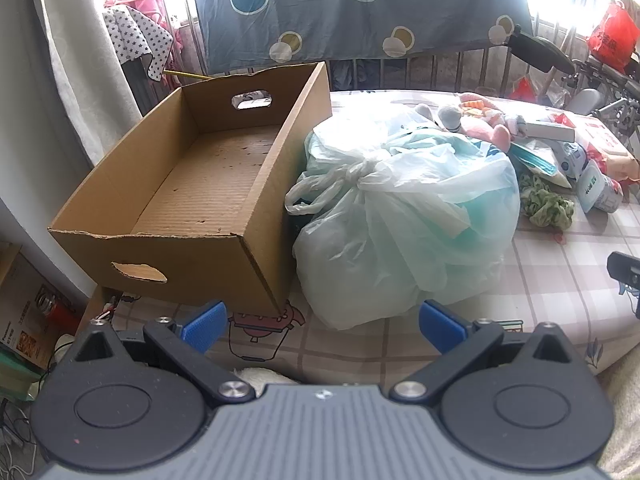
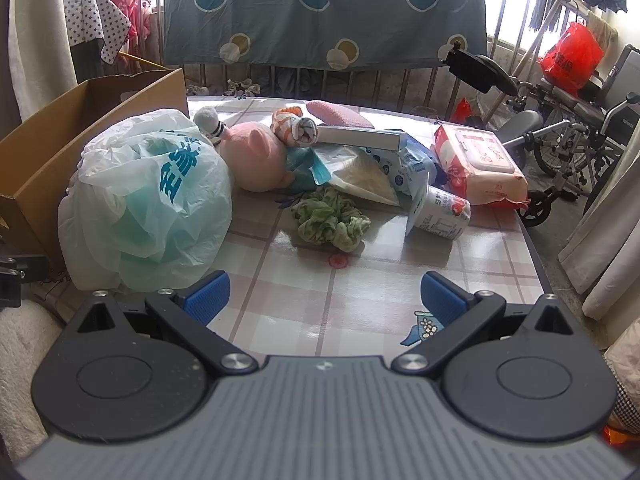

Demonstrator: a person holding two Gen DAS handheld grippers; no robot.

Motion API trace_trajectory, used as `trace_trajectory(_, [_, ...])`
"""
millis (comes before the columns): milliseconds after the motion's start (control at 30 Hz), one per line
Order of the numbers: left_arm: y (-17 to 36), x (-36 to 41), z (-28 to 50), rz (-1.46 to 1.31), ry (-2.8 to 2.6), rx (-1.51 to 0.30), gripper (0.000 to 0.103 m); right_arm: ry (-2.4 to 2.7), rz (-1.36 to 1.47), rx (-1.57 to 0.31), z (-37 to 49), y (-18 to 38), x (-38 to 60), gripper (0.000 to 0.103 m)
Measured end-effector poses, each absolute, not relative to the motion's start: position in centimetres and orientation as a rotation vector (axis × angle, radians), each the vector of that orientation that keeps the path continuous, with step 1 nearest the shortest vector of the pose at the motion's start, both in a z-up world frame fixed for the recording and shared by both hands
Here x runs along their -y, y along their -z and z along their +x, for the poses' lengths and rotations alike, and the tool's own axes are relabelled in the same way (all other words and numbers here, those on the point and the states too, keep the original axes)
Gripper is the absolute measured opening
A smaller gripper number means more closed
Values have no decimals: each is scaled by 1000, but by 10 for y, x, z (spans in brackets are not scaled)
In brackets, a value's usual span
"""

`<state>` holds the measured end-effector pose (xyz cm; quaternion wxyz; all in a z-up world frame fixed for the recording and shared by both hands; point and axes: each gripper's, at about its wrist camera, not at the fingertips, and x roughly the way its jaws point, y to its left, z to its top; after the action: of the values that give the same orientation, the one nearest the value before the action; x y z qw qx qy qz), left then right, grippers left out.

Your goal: Organize soft objects

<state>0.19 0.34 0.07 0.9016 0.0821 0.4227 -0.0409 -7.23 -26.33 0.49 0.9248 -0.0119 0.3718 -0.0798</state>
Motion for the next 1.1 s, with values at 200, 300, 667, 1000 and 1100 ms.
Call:
trace_trajectory(200, [-1, -4, 2, 169, 84, -873, 103, 163, -26, -764, -72, -5, 264, 102])
trace_trajectory(300, [-1, -4, 2, 169, 85, -873, 103, 164, -25, -763, -72, -5, 263, 102])
trace_trajectory(667, [-1, -5, 2, 170, 84, -872, 103, 163, -26, -763, -72, -5, 264, 102])
trace_trajectory(1000, [-1, -5, 2, 172, 82, -872, 103, 163, -17, -769, -71, -3, 265, 102])
trace_trajectory(1100, [-1, -4, 2, 178, 81, -874, 103, 162, -12, -770, -71, -2, 266, 102])
